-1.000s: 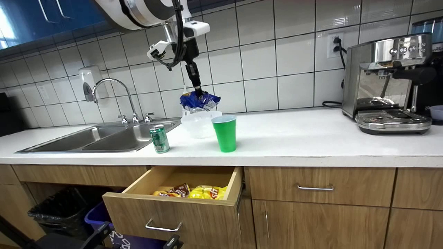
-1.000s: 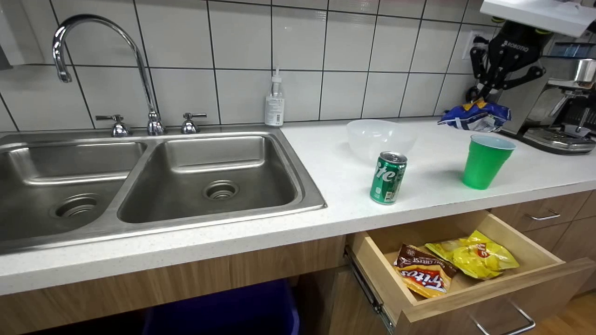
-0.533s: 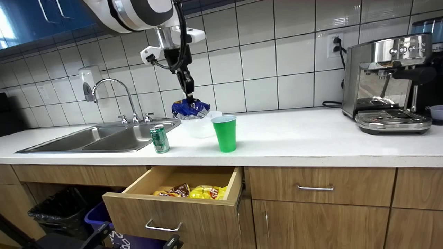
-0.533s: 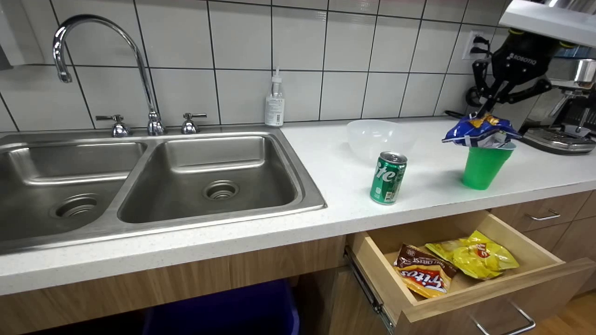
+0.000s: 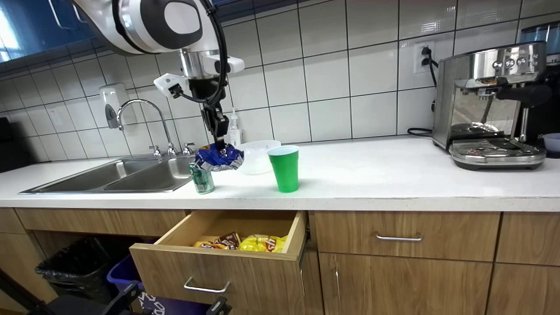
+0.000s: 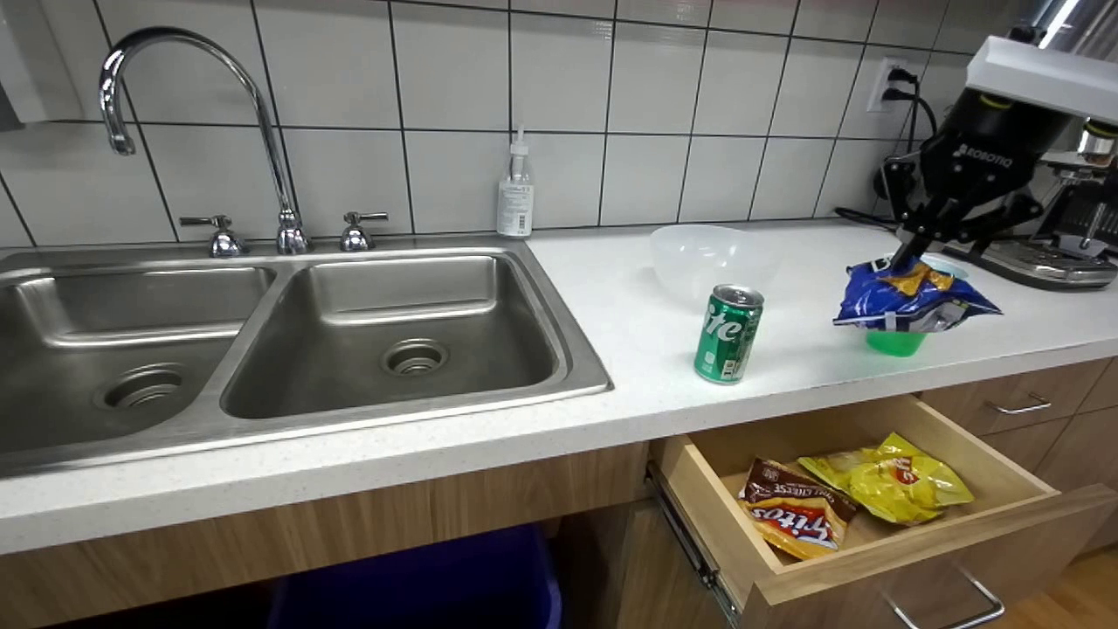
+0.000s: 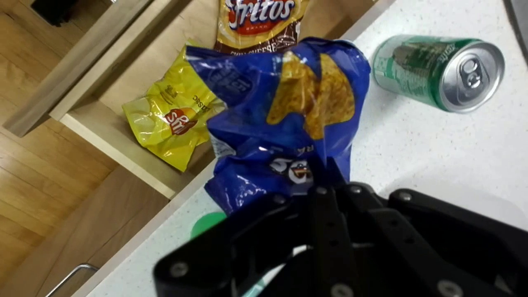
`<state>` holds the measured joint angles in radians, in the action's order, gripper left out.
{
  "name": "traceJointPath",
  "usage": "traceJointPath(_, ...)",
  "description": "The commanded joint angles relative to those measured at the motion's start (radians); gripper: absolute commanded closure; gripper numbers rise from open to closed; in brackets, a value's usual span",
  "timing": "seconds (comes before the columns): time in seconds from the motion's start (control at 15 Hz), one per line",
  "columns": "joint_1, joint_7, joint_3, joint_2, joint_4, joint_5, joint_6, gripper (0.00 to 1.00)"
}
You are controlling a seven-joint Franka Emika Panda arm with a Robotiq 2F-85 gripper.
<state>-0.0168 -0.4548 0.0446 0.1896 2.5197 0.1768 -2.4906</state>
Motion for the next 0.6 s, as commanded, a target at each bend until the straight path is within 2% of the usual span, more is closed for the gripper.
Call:
traceJointPath(0.0, 0.005, 0.073, -0.027, 0.065, 0.067, 0.023, 0.037, 1.00)
traceJointPath(0.53, -0.002, 0.177, -0.036, 0.125, 0.166, 0.014, 0.072, 1.00)
